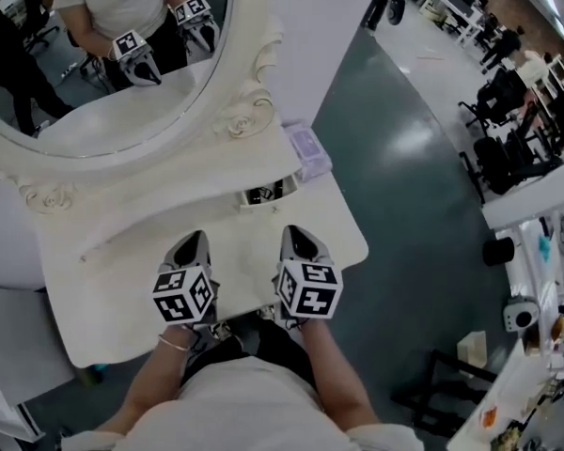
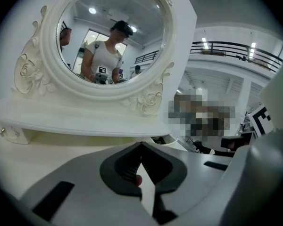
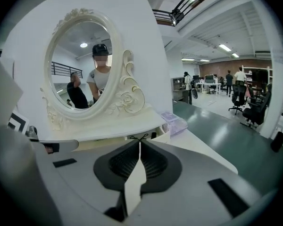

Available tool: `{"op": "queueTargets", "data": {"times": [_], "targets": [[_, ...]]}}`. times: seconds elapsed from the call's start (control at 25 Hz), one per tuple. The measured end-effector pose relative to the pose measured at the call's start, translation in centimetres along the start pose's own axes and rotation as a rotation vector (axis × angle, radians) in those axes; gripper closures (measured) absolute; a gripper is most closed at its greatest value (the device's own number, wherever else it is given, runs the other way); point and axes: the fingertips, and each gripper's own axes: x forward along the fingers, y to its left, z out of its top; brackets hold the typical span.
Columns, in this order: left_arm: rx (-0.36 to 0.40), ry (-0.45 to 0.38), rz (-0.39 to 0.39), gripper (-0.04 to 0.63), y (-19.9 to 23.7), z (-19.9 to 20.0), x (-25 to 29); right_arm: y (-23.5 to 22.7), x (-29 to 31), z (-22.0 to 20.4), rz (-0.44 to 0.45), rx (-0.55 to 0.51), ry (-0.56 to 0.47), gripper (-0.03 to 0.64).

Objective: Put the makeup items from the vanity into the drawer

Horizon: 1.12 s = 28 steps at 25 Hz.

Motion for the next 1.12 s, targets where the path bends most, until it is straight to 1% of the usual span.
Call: {"op": "queueTargets", "data": {"times": [0.16, 0.28, 0.36, 0.48, 0.56, 0.68, 0.84, 1.12], "targets": [[0.039, 0.031, -0.064, 0.592, -1.0, -0.7, 0.3, -0.3, -2.0, -0.9, -0.060, 0.044, -0.042, 0.592], [0.040, 0.049, -0.077, 0.592, -1.3, -1.5, 0.6, -0.3, -2.8, -2.3, -0.071, 0.057, -0.039, 0.592], [0.038, 0.044, -0.076, 0.592, -1.5, -1.6, 0.7, -0.6, -2.6, -3.0, -0.067, 0.056, -0.027, 0.592], [0.044, 0.025, -0.065, 0.592, -1.8, -1.2, 0.9, -1.1, -1.7, -3.2, -0.048, 0.057, -0.015, 0.592], [0.050, 0.014, -0.051, 0.592, -1.8, -1.0, 0.8, -1.2, -1.3, -2.4, -0.034, 0.040, -0.029, 0.592], [0.044, 0.003, -0.022, 0.592, -1.3, -0.7, 0.9, -1.0, -1.0, -1.0, -0.025, -0.012, -0.054, 0.592], [0.036, -0.017, 0.005, 0.592, -0.9, -0.5, 0.9, -1.1, -0.3, -0.6, -0.017, -0.078, -0.044, 0.598], [0.031, -0.031, 0.038, 0.592, -0.9, -0.4, -0.4, -0.9, -0.6, -0.4, 0.007, -0.070, -0.040, 0.598]]}}
